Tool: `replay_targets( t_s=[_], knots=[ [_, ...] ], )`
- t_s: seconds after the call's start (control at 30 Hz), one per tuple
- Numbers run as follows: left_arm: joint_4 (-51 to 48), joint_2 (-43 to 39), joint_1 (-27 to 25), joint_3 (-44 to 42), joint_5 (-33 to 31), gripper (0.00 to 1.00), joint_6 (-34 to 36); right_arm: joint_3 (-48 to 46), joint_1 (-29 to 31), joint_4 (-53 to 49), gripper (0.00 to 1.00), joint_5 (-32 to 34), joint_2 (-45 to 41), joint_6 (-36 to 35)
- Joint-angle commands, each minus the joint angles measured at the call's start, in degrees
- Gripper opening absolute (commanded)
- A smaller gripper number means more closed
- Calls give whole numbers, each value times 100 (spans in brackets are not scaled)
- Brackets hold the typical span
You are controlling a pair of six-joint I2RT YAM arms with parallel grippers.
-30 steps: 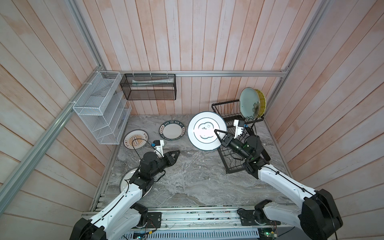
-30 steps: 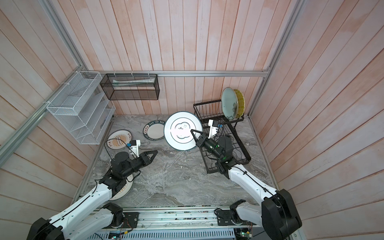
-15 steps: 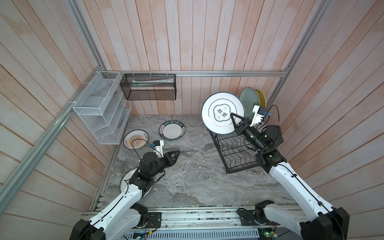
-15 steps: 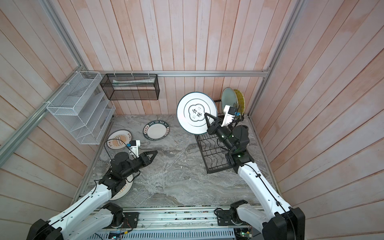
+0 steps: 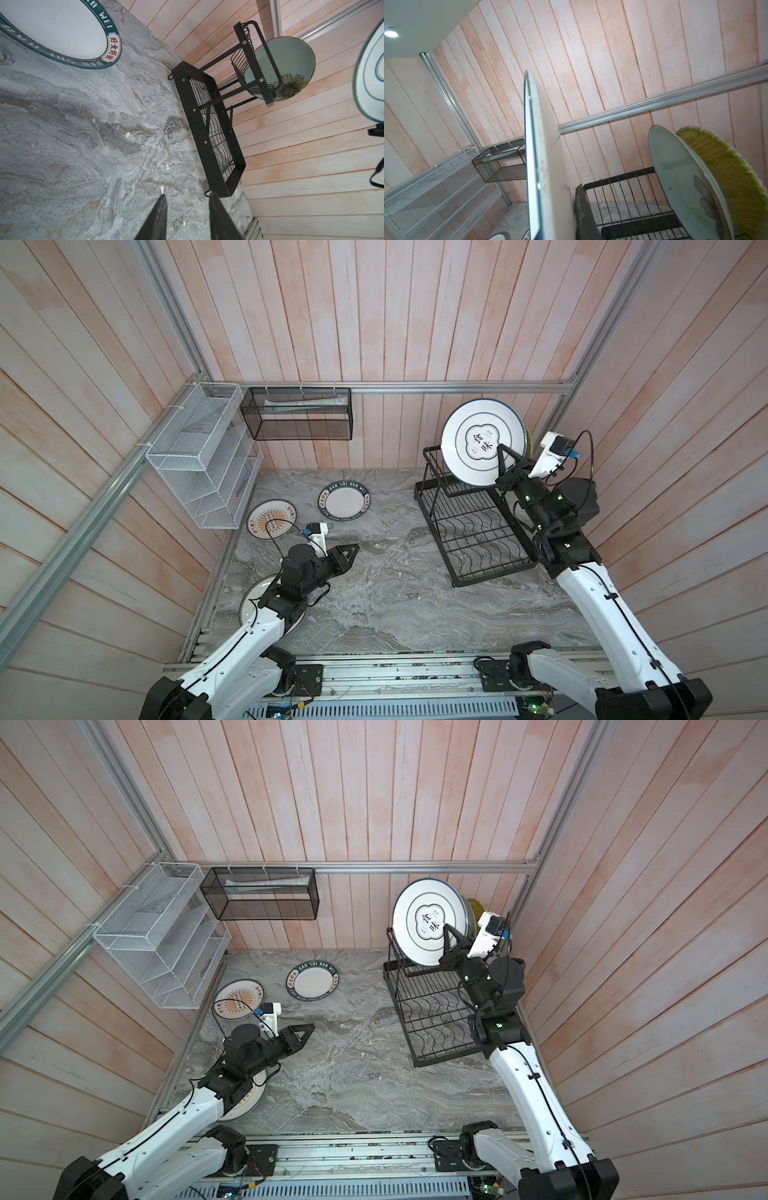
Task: Load the plates into the dish rack
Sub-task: 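Lift the upright white plate toward the rack with the right gripper, then lower the white plate into the rack slots beside the pale green plate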
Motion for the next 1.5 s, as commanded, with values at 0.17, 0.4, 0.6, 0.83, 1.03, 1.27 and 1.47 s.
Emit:
replay_targets(
  t_s=[0.17, 0.4, 0.6, 0.83, 1.03, 1.27, 1.47],
  knots=[
    [26, 160, -7, 155, -8, 36, 121, 478, -34, -112, 0, 1062, 214, -996],
    [-45, 150, -23, 186, 4, 35, 147, 802, -34, -192, 0, 1515, 625, -1641],
    [-203, 15, -28, 198, -68, 35, 190, 1204, -38, -260, 0, 1694, 1105, -2102],
    [-264, 10, -33, 249, -75, 35, 209, 1379, -44, -143, 0, 2086, 1523, -2647],
    [-368, 19, -33, 337, -95, 35, 253, 1442, -42, -44, 0, 2238, 1856, -3002],
    [-462, 26, -33, 416, -124, 35, 288, 1638, -54, -83, 0, 2459, 2210, -3335],
    [-497, 75, -30, 462, -132, 35, 288, 1735, -62, -81, 0, 2481, 2413, -3644]
  ],
)
